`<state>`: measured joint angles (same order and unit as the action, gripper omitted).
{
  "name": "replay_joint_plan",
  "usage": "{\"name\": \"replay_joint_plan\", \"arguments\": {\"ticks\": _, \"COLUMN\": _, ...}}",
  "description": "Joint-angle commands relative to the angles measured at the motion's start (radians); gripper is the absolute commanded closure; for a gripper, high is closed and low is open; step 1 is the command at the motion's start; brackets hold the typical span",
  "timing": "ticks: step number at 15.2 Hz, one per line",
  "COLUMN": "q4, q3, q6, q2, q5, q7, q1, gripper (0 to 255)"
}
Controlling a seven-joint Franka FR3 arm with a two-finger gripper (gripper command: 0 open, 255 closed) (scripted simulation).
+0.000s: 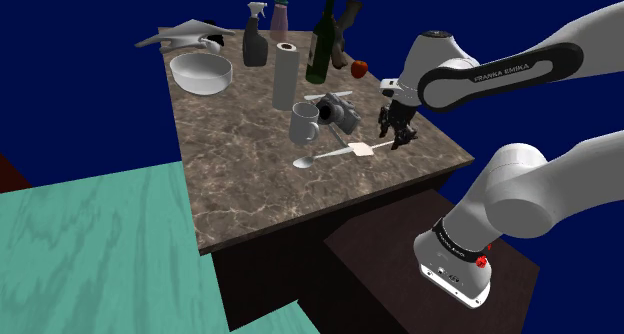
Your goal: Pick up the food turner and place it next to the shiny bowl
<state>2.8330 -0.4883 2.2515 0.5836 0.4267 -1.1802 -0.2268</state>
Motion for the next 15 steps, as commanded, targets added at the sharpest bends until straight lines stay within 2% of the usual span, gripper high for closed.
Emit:
{"name": "replay_joint_plan", "arguments": {"ticks": 1, "q4": 0.000, "q3": 0.000, "q6": 0.000, "q2": 0.000, "q5": 0.000, "q7": 0.000, "q1": 0.000, "gripper": 255}}
{"name": "replay_joint_plan", "arguments": {"ticks": 9, "q4": 0.000, "q3": 0.000, "q6": 0.000, "q2": 0.000, "q5": 0.000, "q7": 0.000, "q1": 0.000, "gripper": 255}}
{"name": "replay_joint_plan", "arguments": {"ticks": 15, "q4": -0.044, "q3": 0.028, "q6": -0.110, "q2": 0.066, "q5": -0.022, "q7": -0.008, "q1": -0.001, "gripper": 255}}
